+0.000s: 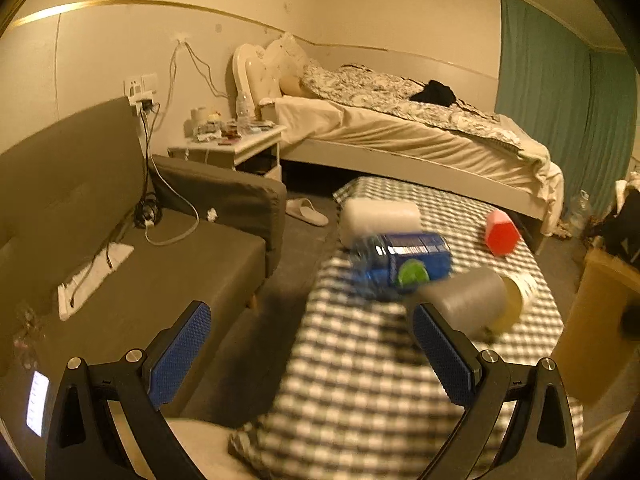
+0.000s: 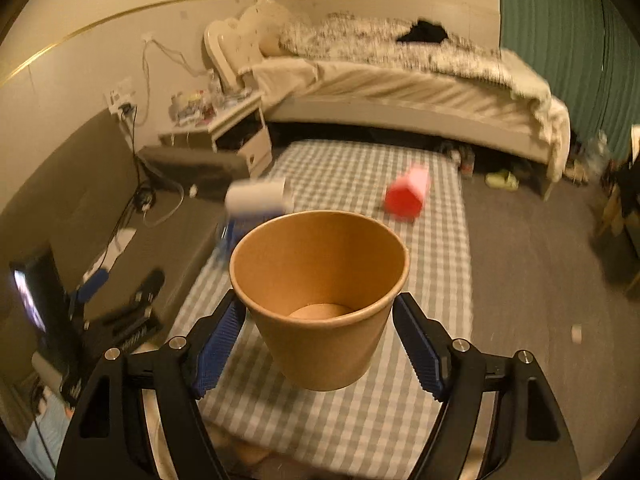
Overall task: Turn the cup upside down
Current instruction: 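Lift the brown cup with the right tool and bring it toward the left tool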
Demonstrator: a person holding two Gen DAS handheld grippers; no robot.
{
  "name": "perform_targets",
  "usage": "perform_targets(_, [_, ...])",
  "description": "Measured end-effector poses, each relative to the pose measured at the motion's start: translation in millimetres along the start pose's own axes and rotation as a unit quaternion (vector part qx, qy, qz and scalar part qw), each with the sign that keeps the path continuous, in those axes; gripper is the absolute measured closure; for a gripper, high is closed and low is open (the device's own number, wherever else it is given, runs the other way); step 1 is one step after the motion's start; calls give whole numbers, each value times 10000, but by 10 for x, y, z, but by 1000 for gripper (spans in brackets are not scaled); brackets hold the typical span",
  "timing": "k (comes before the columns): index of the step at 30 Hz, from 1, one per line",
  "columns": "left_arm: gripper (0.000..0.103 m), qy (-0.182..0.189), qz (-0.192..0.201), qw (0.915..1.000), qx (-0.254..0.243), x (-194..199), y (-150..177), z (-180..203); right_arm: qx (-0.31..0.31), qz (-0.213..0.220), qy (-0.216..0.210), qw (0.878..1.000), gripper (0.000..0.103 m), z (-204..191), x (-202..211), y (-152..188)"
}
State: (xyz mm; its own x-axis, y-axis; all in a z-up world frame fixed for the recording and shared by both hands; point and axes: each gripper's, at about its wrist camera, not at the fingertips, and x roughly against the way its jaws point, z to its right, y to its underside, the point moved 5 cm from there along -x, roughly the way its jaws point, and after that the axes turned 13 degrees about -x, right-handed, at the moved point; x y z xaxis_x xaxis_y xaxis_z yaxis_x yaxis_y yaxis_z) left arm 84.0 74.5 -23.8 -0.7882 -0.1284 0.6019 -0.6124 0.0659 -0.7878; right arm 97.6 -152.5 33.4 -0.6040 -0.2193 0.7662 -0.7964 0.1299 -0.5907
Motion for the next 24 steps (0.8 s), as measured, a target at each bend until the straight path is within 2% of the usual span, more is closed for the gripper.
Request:
perform_targets(5, [0,-73,65,9999,-97,83,31,25,-256,-699,0,9972,27,45,-123,648])
perform_targets(9, [0,-33,29,10000,-11,52,68,-27,-539,-1097,52,9925,27,91,-406,894])
perform_targets(12, [0,-15,-37,10000,-13,-35,92,-31,-610,-955,72,9935,27,104,-516,835])
perform_targets(19, [0,120,-113,9995,-253,-165,93,63,-787,-938,276,9921,28,150,-845,576])
perform_targets(24, [0,203,-217,9991,-304,-251,96,122,-886,-957,306,9910,28,225,-981,547])
